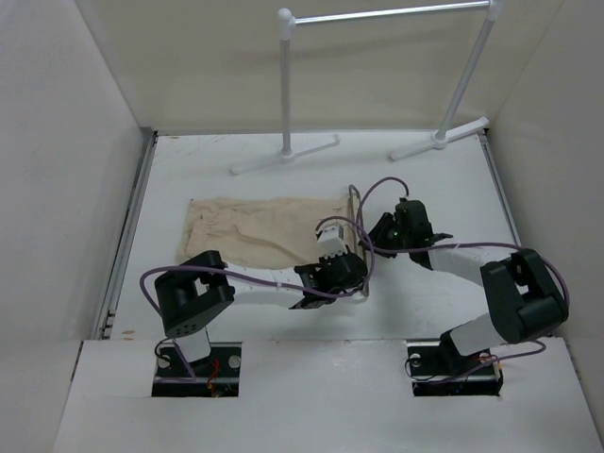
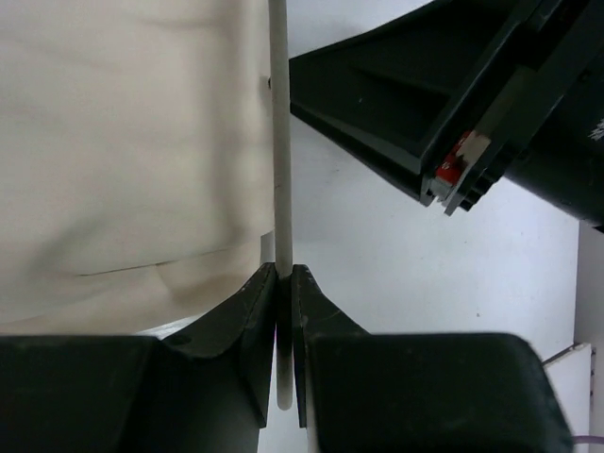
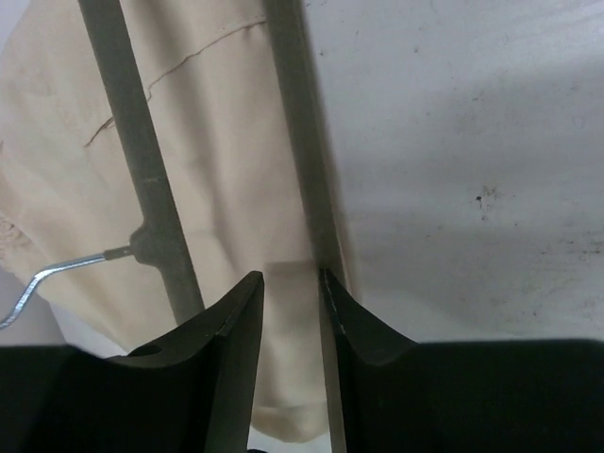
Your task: Place the trousers on the hanger
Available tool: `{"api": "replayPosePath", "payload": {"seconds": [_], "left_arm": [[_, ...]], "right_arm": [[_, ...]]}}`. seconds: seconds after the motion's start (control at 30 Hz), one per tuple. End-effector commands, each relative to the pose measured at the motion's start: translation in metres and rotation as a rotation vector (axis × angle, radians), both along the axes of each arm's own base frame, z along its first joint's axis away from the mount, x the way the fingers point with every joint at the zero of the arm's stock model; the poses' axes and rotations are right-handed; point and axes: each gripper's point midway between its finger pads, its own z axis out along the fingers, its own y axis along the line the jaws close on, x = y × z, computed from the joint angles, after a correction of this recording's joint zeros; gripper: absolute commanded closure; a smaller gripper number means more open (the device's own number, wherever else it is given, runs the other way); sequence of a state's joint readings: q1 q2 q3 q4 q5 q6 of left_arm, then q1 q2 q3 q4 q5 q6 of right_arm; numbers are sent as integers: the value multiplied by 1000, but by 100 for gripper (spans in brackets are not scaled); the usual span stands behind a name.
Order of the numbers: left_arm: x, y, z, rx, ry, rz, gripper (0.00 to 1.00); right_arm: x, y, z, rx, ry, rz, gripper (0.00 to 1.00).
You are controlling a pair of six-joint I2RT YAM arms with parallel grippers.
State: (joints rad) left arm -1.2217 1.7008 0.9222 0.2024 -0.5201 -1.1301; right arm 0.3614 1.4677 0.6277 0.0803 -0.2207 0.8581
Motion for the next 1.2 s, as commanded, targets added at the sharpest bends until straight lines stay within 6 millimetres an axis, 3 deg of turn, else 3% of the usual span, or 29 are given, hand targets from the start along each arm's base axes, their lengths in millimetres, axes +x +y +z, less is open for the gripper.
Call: {"api": "replayPosePath", "payload": {"seconds": [0.0, 0.17, 0.43, 0.63, 0.87, 1.0, 1.17], "left_arm": [[-6, -12, -6, -66, 52, -16, 100], [-7, -9, -12, -52, 67, -9, 100], [-6, -10, -15, -72, 89, -4, 100], [-4, -9, -21, -72, 106, -3, 100], [-1, -4, -24, -63, 110, 7, 100], [-1, 0, -26, -56, 113, 11, 100], [-1, 4, -25, -48, 114, 15, 100]], "right_arm": [[24, 5, 26, -1, -124, 0, 67], [23, -21, 36, -131, -159, -72, 65], [28, 10, 19, -84, -103, 26, 67], [25, 5, -1, -123, -43, 2, 55], [6, 12, -17, -141, 8, 25, 52], [-6, 8, -25, -159, 44, 22, 40], [-15, 0, -32, -146, 89, 2, 41]]}}
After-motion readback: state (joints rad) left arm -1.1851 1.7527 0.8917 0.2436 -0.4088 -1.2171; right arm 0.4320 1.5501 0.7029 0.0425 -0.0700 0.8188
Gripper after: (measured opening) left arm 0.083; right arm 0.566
